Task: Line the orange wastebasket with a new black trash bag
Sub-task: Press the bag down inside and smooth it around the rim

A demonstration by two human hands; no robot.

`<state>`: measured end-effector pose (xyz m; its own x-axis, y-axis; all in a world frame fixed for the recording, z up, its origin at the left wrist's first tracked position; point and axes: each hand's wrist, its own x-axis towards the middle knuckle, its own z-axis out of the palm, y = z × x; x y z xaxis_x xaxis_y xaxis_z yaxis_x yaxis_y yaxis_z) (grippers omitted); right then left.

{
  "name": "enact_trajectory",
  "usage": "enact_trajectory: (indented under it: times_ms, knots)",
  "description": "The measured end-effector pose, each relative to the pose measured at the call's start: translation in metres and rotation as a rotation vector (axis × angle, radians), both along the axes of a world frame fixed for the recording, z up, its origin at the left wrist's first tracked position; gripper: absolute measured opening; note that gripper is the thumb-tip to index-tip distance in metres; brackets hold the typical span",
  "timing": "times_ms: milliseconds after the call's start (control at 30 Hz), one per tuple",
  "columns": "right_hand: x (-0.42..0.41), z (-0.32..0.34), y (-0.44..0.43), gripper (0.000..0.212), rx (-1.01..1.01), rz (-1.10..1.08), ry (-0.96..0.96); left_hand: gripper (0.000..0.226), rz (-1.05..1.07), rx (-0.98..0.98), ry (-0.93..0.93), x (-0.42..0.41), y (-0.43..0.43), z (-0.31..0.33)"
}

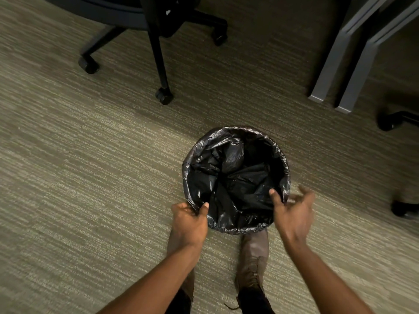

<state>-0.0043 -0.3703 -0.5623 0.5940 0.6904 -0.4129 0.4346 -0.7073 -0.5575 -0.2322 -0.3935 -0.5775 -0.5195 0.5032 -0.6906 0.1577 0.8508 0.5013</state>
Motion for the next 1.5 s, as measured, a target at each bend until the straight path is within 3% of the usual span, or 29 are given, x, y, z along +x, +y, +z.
enact_trajectory:
  times_ms: [100,267,467,667,800,967,1067,1200,1300,1400,1500]
  knots:
    - [-0.023,-0.001,-0.029,0.066,0.036,-0.166,0.095,0.034,0.003,0.025,-0.032,0.004,0.000,0.000]
    - [-0.034,-0.019,-0.040,0.062,-0.002,-0.147,0.101,0.032,-0.094,0.015,-0.009,0.004,0.005,-0.005]
    - [-0.035,-0.038,-0.034,0.058,-0.089,-0.065,0.077,0.058,-0.219,0.017,0.025,-0.001,0.008,-0.012]
    - [-0.029,-0.048,-0.030,0.046,-0.121,-0.011,0.045,0.019,-0.227,0.008,0.022,-0.015,0.019,-0.015]
    - [-0.028,-0.050,-0.030,0.047,-0.119,-0.006,0.048,0.036,-0.331,0.016,-0.002,-0.026,0.029,-0.015]
    - [-0.030,-0.049,-0.029,0.045,-0.111,-0.018,0.059,0.035,-0.345,-0.035,-0.062,-0.027,0.037,-0.009]
    - [-0.029,-0.045,-0.031,0.044,-0.079,0.000,0.078,0.066,-0.439,-0.152,0.060,-0.032,0.037,-0.004]
    - [-0.029,-0.034,-0.032,0.074,-0.056,-0.059,0.138,0.079,-0.481,-0.185,0.144,-0.041,0.035,0.003]
    - [-0.030,-0.025,-0.040,0.079,-0.064,-0.123,0.063,0.054,-0.423,-0.074,0.119,-0.049,0.035,0.006]
    - [-0.031,-0.025,-0.052,0.057,-0.035,-0.137,0.037,0.030,-0.395,0.039,0.042,-0.054,0.034,0.007]
    - [-0.035,-0.026,-0.054,0.038,-0.030,-0.133,0.030,0.027,-0.455,0.057,0.041,-0.056,0.034,0.007]
